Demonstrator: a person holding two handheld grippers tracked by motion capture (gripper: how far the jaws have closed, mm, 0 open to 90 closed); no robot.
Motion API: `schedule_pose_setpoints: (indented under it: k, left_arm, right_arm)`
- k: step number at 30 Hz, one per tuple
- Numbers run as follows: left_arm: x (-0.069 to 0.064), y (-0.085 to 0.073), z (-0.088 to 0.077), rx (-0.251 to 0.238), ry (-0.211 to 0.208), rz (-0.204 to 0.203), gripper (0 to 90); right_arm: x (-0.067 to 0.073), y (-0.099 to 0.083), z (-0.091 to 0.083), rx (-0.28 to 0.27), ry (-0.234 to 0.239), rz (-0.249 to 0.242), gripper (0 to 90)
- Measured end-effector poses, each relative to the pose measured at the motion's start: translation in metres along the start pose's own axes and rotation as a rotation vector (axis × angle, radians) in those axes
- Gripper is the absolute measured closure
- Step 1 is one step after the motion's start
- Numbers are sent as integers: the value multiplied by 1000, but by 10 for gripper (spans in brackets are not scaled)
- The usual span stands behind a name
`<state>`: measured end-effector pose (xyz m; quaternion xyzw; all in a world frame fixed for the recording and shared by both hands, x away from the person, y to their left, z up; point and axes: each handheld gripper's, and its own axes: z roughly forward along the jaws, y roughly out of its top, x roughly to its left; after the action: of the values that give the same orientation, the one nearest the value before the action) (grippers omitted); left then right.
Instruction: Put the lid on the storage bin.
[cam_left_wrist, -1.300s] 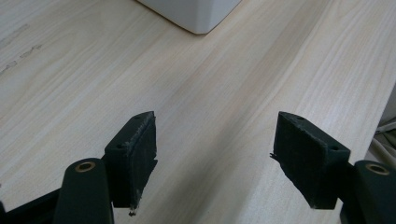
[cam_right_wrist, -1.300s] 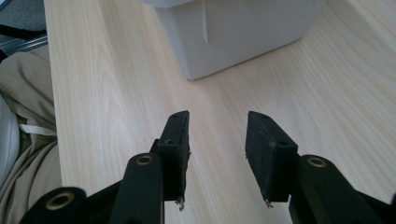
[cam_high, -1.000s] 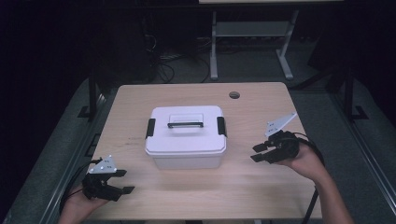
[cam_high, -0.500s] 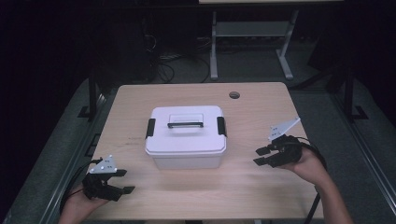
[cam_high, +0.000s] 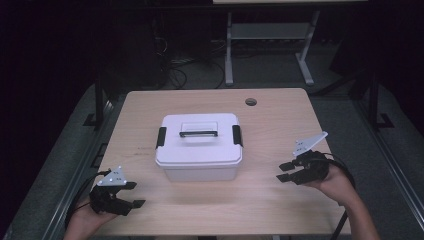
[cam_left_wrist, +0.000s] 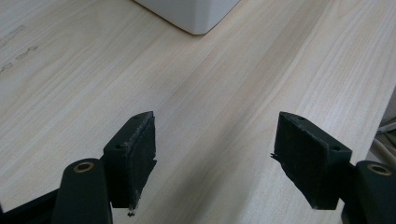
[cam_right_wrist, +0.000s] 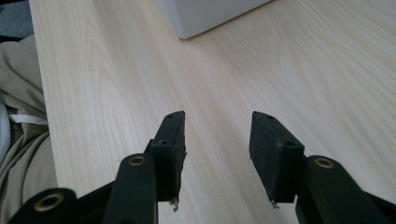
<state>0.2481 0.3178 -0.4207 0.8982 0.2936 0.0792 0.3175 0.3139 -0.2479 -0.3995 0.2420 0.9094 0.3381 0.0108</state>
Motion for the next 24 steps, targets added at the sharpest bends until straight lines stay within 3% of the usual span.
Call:
schedule_pose_setpoints:
  k: [24]
  left_arm:
    - [-1,1,1,2,3,0,292]
  right_arm:
    - [7,-20,4,0,-2,10,543]
